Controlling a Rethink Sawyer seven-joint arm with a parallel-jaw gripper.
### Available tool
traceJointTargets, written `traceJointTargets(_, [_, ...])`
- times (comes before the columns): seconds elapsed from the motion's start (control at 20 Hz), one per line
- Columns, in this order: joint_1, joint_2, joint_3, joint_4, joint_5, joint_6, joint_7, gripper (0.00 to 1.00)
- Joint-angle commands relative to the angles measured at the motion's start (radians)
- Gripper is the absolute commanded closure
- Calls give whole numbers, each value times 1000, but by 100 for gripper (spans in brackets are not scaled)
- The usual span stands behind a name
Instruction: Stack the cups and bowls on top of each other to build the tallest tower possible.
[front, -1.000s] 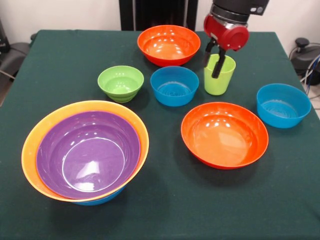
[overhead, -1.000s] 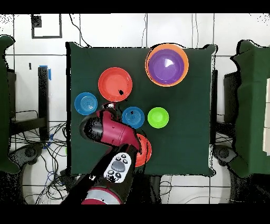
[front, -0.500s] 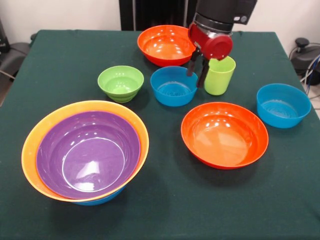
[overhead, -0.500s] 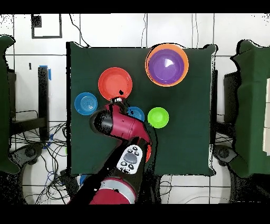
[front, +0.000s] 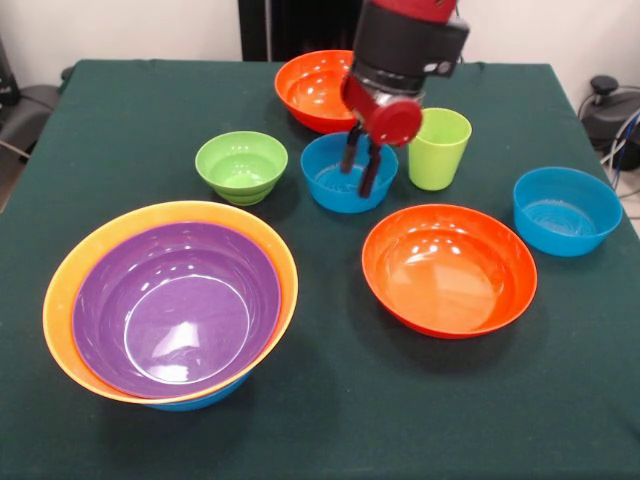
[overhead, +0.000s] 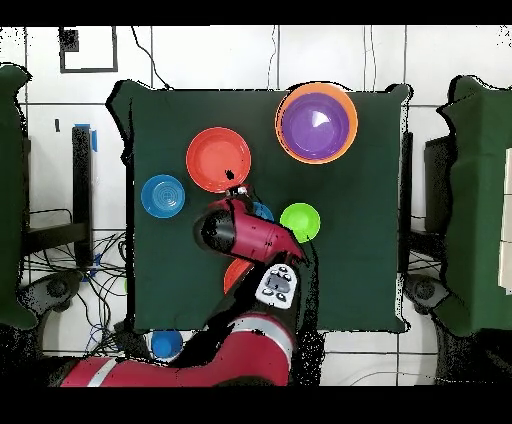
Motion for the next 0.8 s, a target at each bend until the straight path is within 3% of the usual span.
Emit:
traceJointTargets(0.05, [-68, 116, 184, 24, -94, -133, 41, 0])
traceJointTargets(0.35, [-94, 152, 194, 45, -96, -210, 90, 0])
traceJointTargets(0.8, [-116, 132, 202, 72, -95, -184, 72, 0])
